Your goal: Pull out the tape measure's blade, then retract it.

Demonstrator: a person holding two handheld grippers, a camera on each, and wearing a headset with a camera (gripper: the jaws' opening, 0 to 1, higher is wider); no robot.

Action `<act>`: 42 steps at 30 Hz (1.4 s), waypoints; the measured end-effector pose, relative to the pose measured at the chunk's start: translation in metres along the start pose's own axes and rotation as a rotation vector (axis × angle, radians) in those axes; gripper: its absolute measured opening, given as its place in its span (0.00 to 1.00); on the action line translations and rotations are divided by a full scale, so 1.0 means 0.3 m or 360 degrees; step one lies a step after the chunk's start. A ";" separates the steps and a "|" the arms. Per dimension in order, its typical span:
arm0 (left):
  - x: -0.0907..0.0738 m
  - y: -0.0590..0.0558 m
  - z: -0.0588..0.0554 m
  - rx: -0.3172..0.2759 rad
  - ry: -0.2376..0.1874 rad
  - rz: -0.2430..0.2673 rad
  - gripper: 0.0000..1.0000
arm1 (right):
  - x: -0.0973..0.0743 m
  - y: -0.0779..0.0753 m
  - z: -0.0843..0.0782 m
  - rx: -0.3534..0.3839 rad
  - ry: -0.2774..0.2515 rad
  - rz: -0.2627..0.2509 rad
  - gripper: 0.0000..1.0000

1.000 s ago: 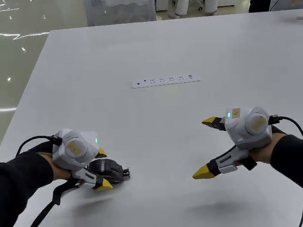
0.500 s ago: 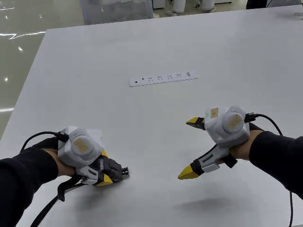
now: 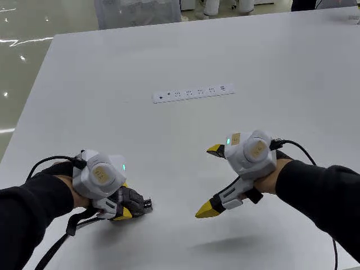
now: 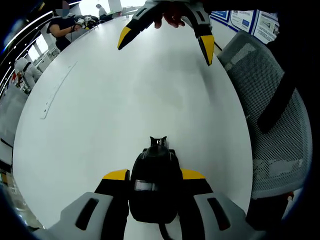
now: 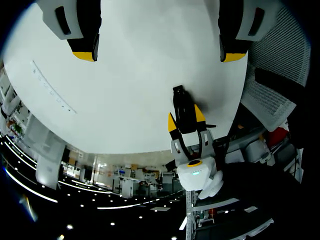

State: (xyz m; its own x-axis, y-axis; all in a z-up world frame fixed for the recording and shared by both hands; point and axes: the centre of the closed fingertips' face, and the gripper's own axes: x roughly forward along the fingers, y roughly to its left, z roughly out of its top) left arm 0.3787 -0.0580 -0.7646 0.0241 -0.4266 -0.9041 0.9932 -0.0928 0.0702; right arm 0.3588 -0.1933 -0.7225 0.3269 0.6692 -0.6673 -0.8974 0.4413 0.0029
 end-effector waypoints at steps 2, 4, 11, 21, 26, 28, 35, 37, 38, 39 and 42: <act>-0.001 -0.004 0.000 0.0015 -0.0008 -0.0006 0.32 | 0.012 0.005 -0.002 -0.0011 0.0013 0.0011 0.98; -0.002 -0.005 0.000 0.0013 -0.0012 0.0004 0.32 | 0.024 0.018 -0.002 -0.0039 0.0027 0.0038 0.92; 0.000 -0.002 0.000 0.0002 -0.0011 0.0008 0.32 | 0.086 0.038 0.017 -0.0077 0.0056 0.0085 0.89; 0.004 -0.003 -0.003 -0.0019 -0.0002 0.0008 0.32 | 0.156 0.049 0.068 -0.0127 0.0069 0.0148 0.82; 0.004 -0.004 -0.002 -0.0032 -0.0014 0.0007 0.32 | 0.193 0.069 0.064 -0.0174 0.0115 0.0189 0.79; 0.004 -0.003 -0.002 -0.0036 -0.0028 0.0009 0.32 | 0.209 0.084 0.061 -0.0207 0.0138 0.0215 0.77; 0.005 -0.003 0.001 -0.0056 -0.0068 -0.0013 0.33 | 0.252 0.101 0.070 -0.0280 0.0165 0.0259 0.70; 0.005 -0.003 0.001 -0.0054 -0.0068 -0.0024 0.33 | 0.262 0.104 0.076 -0.0283 0.0163 0.0271 0.68; 0.005 -0.004 0.001 -0.0054 -0.0070 -0.0028 0.33 | 0.268 0.105 0.079 -0.0289 0.0158 0.0276 0.66; 0.005 -0.004 0.001 -0.0049 -0.0069 -0.0029 0.33 | 0.275 0.106 0.083 -0.0292 0.0149 0.0280 0.64; 0.005 -0.004 0.002 -0.0045 -0.0064 -0.0024 0.33 | 0.295 0.109 0.080 -0.0323 0.0156 0.0306 0.61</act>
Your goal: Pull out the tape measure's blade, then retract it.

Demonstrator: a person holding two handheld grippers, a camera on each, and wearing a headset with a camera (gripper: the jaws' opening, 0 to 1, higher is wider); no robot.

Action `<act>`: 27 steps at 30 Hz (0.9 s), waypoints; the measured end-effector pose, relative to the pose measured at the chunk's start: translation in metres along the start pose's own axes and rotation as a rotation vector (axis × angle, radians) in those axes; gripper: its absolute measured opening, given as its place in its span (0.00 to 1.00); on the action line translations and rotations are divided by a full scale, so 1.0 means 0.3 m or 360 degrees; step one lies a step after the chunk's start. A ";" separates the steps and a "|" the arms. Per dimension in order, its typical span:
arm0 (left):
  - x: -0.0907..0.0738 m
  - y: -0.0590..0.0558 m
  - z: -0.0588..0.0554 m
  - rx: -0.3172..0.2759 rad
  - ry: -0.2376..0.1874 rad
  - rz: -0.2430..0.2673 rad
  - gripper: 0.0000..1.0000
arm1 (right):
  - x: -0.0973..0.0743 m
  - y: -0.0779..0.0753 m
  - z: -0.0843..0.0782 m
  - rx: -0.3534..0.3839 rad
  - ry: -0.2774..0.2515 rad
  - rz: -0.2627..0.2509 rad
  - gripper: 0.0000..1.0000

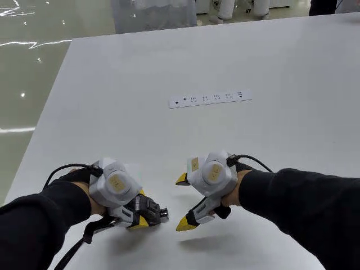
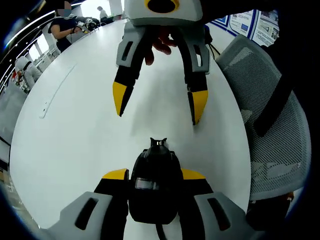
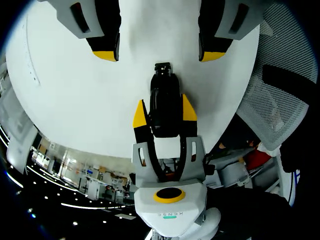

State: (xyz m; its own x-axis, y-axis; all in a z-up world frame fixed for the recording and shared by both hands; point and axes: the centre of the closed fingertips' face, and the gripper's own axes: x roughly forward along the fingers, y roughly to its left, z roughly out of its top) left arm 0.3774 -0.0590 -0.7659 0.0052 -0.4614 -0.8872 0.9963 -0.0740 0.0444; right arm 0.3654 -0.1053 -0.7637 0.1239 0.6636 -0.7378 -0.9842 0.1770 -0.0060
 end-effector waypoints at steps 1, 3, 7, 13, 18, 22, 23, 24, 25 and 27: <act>0.000 0.000 0.001 -0.0002 -0.0002 0.0001 0.33 | 0.006 -0.001 0.001 0.0007 0.0002 0.0006 0.60; 0.001 0.000 0.001 -0.0006 -0.0005 -0.0005 0.33 | 0.014 0.001 0.003 0.0002 0.0003 0.0014 0.58; 0.001 -0.003 0.002 -0.0013 -0.0006 -0.0008 0.33 | 0.044 0.008 -0.017 -0.0014 0.0036 0.0034 0.53; -0.001 -0.001 0.002 -0.0019 -0.0021 0.0016 0.33 | 0.082 0.007 -0.024 -0.0023 0.0052 0.0042 0.34; 0.000 0.000 0.003 -0.0020 -0.0031 0.0007 0.33 | 0.102 0.000 0.001 -0.0001 0.0029 0.0027 0.27; 0.001 0.000 0.004 -0.0021 -0.0034 -0.0003 0.33 | 0.107 0.010 0.013 -0.0012 0.0018 0.0034 0.21; 0.001 -0.001 0.004 -0.0022 -0.0035 -0.0004 0.33 | 0.110 0.015 0.011 -0.0022 0.0024 0.0040 0.18; 0.001 -0.001 0.003 -0.0022 -0.0036 -0.0004 0.33 | 0.117 0.020 0.004 -0.0045 0.0038 0.0052 0.16; 0.000 -0.001 0.003 -0.0022 -0.0037 -0.0003 0.33 | 0.120 0.021 0.003 -0.0043 0.0041 0.0052 0.17; 0.000 0.000 0.003 -0.0023 -0.0040 -0.0002 0.33 | 0.124 0.015 0.003 -0.0046 0.0043 0.0045 0.16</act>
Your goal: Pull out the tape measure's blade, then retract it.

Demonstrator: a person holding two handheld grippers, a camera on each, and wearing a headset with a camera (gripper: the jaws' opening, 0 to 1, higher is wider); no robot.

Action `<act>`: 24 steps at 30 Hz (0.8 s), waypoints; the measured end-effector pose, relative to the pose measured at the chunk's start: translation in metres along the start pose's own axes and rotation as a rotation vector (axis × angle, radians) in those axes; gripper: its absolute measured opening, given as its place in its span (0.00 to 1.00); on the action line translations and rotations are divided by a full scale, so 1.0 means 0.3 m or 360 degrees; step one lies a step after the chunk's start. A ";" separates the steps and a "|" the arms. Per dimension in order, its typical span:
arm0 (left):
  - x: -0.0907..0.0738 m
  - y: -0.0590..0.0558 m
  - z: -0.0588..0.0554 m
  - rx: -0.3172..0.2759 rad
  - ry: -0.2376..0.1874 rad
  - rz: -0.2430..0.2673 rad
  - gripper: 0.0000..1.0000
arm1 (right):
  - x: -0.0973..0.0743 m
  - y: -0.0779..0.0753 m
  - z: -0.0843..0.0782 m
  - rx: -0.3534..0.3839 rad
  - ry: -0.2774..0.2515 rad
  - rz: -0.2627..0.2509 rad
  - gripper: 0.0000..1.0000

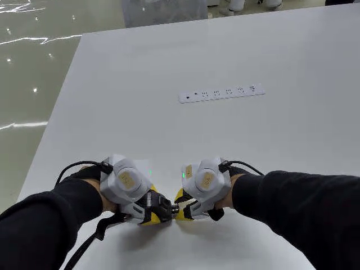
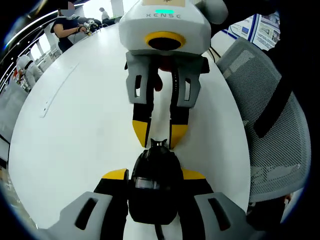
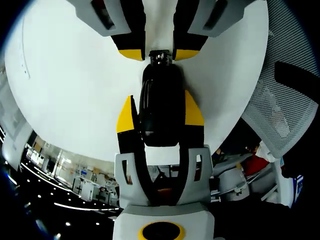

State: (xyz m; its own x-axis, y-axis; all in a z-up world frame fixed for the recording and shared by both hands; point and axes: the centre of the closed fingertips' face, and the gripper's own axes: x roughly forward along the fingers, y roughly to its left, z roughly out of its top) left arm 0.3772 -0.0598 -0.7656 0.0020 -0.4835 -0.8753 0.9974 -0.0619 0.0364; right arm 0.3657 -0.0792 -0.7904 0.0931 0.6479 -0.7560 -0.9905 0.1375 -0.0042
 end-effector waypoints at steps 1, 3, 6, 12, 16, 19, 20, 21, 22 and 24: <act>0.000 0.000 0.000 -0.0001 -0.0001 0.0001 0.33 | 0.001 -0.004 0.003 0.0001 -0.0005 -0.0008 0.14; 0.000 0.000 0.000 -0.0002 -0.0003 0.0001 0.33 | 0.007 -0.005 0.009 0.0003 -0.0011 -0.0001 0.14; 0.000 0.000 0.001 -0.0001 -0.0006 0.0001 0.33 | 0.023 0.001 0.005 -0.0008 -0.0002 0.0018 0.11; 0.000 0.000 0.001 -0.0005 -0.0010 0.0007 0.33 | 0.019 -0.001 0.006 0.0006 0.0026 0.0001 0.11; 0.001 -0.001 0.001 -0.0002 -0.0009 0.0002 0.33 | 0.017 0.001 0.003 -0.0045 0.0022 0.0008 0.09; 0.000 -0.002 -0.003 0.0014 0.0016 -0.0004 0.33 | 0.016 0.000 -0.003 -0.0028 0.0032 0.0002 0.08; 0.001 -0.002 -0.003 0.0019 0.0023 -0.0001 0.33 | 0.015 0.000 -0.003 -0.0019 0.0028 0.0005 0.08; 0.002 -0.002 -0.003 0.0025 0.0028 0.0001 0.33 | 0.013 0.000 -0.006 -0.0004 0.0025 0.0009 0.08; 0.001 -0.002 -0.004 0.0028 0.0028 0.0001 0.33 | 0.009 0.001 -0.010 0.0007 0.0019 0.0018 0.07; 0.000 0.001 -0.005 0.0009 0.0017 0.0007 0.33 | -0.001 -0.003 -0.022 -0.0005 0.0032 0.0018 0.07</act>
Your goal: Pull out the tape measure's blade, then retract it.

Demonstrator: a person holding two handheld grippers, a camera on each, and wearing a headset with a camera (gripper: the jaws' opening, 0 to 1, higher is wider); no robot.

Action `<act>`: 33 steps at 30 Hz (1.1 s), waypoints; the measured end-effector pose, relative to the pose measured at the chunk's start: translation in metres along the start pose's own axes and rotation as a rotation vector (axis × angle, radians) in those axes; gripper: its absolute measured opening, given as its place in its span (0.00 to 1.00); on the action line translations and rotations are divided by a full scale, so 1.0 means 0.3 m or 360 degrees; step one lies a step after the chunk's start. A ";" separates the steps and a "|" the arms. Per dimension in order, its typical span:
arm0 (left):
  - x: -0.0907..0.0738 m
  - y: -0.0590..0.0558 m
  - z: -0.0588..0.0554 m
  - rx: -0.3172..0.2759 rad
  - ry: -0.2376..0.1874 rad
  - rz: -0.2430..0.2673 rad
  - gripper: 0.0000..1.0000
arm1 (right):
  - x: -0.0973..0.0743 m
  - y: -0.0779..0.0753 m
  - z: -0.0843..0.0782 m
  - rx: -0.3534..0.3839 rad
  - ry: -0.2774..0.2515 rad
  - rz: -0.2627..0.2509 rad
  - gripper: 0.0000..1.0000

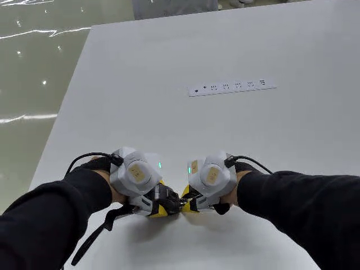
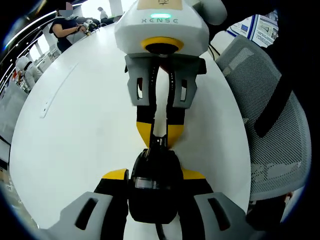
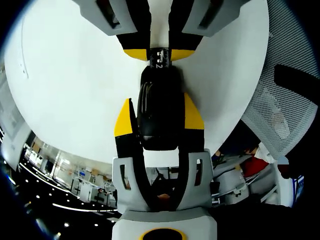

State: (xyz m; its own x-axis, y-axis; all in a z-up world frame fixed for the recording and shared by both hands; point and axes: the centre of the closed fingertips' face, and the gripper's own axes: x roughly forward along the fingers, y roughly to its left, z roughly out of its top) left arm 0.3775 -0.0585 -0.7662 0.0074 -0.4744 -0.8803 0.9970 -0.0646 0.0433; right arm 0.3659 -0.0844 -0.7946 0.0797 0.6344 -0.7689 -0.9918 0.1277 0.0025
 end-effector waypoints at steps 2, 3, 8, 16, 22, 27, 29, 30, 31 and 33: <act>0.000 0.002 -0.001 -0.0006 -0.0006 0.0007 0.32 | -0.007 -0.003 -0.007 0.0001 0.0001 -0.0002 0.08; 0.000 0.003 -0.002 -0.0006 -0.0007 0.0014 0.32 | -0.009 -0.003 -0.013 0.0007 0.0004 -0.0002 0.08; -0.001 0.003 0.000 -0.0011 -0.0011 0.0022 0.32 | -0.005 -0.003 -0.010 0.0030 0.0000 -0.0024 0.10; -0.002 0.002 0.001 0.0001 -0.0014 0.0015 0.33 | -0.004 0.004 -0.007 0.0037 0.0024 -0.0060 0.12; -0.004 0.002 0.003 0.0000 -0.0029 0.0014 0.33 | 0.019 -0.003 0.042 0.0066 -0.0048 -0.0051 0.13; -0.005 0.003 0.000 0.0002 -0.0038 0.0012 0.32 | 0.008 0.000 0.018 0.0088 -0.0028 -0.0028 0.10; -0.005 0.003 0.000 0.0005 -0.0040 0.0013 0.32 | 0.007 0.002 0.015 0.0068 -0.0016 -0.0024 0.10; -0.005 0.002 -0.001 0.0014 -0.0035 0.0011 0.32 | 0.005 0.002 0.012 0.0072 -0.0013 -0.0025 0.10; -0.005 0.002 -0.001 0.0015 -0.0033 0.0008 0.32 | 0.004 0.003 0.010 0.0069 -0.0011 -0.0026 0.10; -0.004 0.003 -0.001 0.0006 -0.0025 0.0006 0.32 | -0.003 0.002 0.005 0.0060 -0.0004 -0.0027 0.10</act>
State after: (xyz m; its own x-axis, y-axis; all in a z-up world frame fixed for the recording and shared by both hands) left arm 0.3784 -0.0577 -0.7654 0.0097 -0.4884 -0.8725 0.9966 -0.0663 0.0482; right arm 0.3655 -0.0837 -0.7930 0.0970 0.6336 -0.7676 -0.9858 0.1671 0.0133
